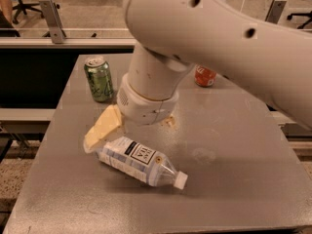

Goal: Place blue plastic bottle upright

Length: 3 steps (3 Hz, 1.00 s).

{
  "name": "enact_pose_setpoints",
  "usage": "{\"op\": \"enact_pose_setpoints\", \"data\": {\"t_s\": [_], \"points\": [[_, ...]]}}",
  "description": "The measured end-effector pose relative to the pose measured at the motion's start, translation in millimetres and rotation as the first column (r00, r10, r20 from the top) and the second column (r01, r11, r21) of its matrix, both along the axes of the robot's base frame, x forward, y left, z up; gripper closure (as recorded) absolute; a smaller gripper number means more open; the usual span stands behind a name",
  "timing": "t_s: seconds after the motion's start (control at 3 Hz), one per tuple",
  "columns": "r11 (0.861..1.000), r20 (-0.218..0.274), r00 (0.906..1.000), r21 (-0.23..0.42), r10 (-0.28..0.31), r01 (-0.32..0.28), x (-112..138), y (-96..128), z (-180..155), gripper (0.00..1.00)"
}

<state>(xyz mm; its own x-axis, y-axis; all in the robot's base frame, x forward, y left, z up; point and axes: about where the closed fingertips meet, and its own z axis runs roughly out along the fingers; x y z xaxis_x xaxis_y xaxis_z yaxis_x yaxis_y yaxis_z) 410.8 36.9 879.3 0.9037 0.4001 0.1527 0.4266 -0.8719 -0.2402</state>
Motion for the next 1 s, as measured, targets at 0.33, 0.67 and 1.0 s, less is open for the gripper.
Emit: {"op": "enact_pose_setpoints", "data": {"t_s": [0.33,0.67,1.0], "points": [[0.988,-0.035,0.9908,-0.082,0.131,-0.133,-4.7,4.1,-9.1,0.00],[0.958,-0.061,0.9683,-0.140,0.242,-0.248,-16.0,5.4,-14.4,0.00],[0.918,-0.055,0.9387,-0.195,0.340,-0.344,-27.7,5.4,-18.2,0.00]]}}
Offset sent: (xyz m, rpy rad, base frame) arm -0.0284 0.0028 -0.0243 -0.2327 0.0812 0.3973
